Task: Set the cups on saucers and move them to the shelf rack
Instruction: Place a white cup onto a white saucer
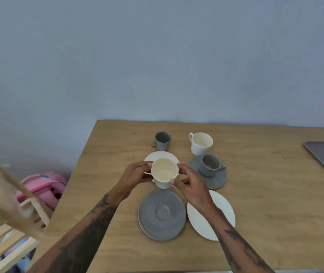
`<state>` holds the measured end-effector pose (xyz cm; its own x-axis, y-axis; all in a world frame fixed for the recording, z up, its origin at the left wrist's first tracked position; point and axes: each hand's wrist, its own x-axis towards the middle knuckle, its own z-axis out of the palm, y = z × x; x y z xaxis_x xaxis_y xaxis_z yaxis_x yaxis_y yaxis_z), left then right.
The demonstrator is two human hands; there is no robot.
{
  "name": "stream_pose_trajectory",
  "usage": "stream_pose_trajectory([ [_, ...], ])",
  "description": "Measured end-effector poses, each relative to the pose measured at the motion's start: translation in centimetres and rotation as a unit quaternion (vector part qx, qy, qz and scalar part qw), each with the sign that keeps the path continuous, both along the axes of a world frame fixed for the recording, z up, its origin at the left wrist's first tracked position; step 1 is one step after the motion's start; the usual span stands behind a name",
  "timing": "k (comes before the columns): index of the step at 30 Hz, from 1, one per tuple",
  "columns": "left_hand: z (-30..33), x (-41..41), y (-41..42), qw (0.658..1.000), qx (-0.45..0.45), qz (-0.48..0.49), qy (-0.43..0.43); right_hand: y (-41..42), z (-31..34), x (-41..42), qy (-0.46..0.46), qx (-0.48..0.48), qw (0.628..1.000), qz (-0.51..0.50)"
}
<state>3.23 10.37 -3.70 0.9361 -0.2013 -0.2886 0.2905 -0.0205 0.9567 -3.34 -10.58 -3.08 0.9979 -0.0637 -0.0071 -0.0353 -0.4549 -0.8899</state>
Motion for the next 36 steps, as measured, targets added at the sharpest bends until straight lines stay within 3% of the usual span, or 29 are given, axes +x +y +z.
stream_pose_trajectory([
  [9,-0.4,5.5,-1.4,0.996,0.044,0.08,0.005,-1.3,-0.6,8.3,0.034,-0.018,0.997,0.061],
  [21,-1.5,6.6,-1.3,0.995,0.08,0.062,0.027,-2.6,-1.6,9.9,0.051,-0.032,0.994,0.094],
  [30,-0.3,10.3,-0.7,0.981,0.178,0.074,-0.009,-4.5,-0.3,15.0,0.068,-0.027,0.997,0.034],
  [36,-0.8,11.2,0.5,0.954,0.294,0.06,0.016,-4.0,-0.2,19.0,0.097,-0.082,0.989,0.073],
])
